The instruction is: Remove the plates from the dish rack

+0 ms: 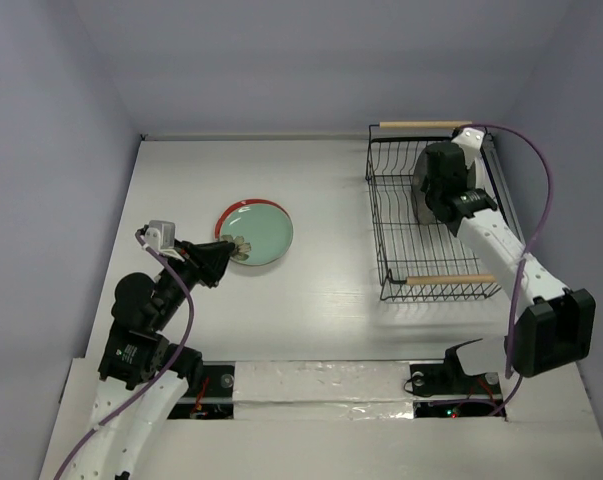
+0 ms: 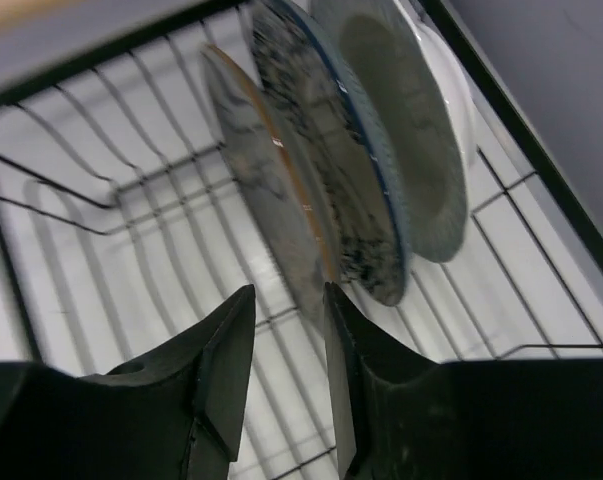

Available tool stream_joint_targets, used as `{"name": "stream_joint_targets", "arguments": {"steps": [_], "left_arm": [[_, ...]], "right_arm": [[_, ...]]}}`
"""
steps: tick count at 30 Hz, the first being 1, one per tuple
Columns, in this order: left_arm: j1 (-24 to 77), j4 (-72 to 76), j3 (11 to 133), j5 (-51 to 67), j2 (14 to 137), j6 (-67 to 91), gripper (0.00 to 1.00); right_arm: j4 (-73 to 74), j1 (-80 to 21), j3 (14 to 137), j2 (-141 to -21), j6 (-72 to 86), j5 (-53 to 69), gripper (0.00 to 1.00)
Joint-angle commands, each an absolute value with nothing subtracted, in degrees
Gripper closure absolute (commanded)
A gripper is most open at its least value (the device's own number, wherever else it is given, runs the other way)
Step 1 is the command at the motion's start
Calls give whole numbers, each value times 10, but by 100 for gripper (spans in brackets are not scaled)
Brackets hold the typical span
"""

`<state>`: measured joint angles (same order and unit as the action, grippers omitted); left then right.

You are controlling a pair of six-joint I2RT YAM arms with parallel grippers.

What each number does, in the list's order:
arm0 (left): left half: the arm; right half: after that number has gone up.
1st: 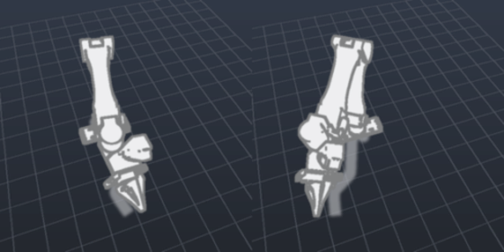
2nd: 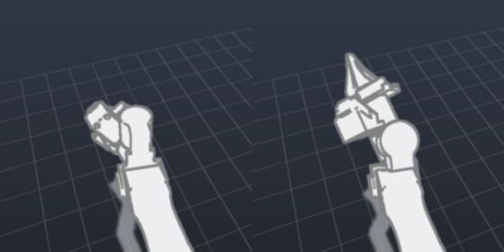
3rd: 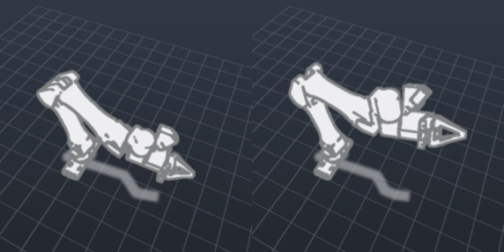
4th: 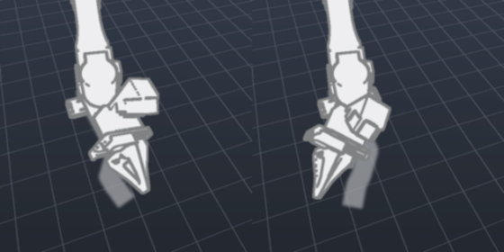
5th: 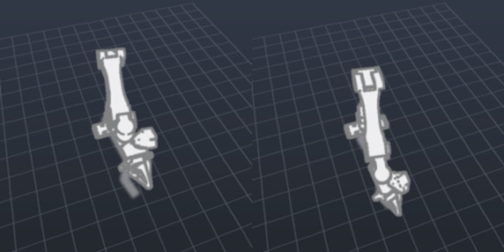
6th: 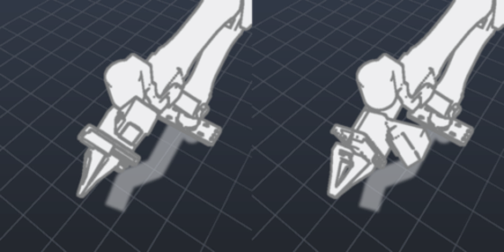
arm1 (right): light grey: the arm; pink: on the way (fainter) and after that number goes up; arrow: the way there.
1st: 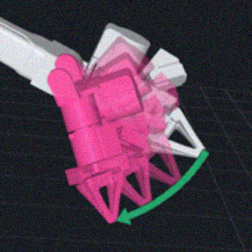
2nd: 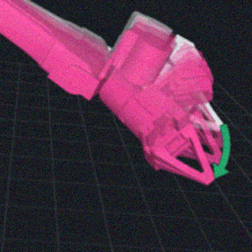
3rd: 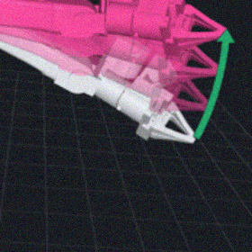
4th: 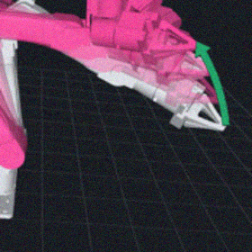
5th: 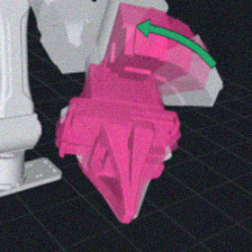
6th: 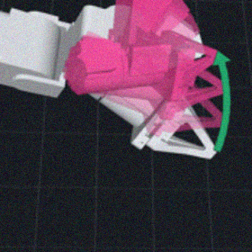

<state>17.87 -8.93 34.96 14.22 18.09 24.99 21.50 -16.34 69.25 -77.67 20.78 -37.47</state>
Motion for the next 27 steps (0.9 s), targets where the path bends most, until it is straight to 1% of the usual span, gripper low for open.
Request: {"name": "stream_joint_targets", "arguments": {"steps": [1,3,4,6,11,16,18,20,21,23,24,27], "left_arm": [[175,-73,356,136,178,253,79],[175,-71,356,139,178,253,72],[175,-70,355,140,178,253,71],[175,-70,355,141,178,253,69],[175,-69,354,142,180,253,68],[175,-68,355,145,182,252,67],[175,-69,354,146,181,253,67],[175,-67,354,147,182,253,67],[175,-67,354,147,182,253,67],[175,-66,353,149,183,253,67],[175,-66,353,149,185,253,66],[175,-65,352,150,185,253,66]], "right_arm": [[234,-128,693,-794,173,-368,58],[219,-122,690,-798,172,-349,55],[214,-122,688,-802,171,-338,55],[217,-110,695,-822,174,-337,55],[214,-105,708,-873,178,-337,56],[212,-105,738,-913,169,-356,68],[205,-105,738,-909,162,-363,80],[200,-105,729,-888,155,-367,87],[199,-105,727,-881,153,-367,93],[199,-105,728,-868,142,-369,96],[206,-111,730,-857,140,-370,99],[218,-126,744,-836,130,-374,100]]}}
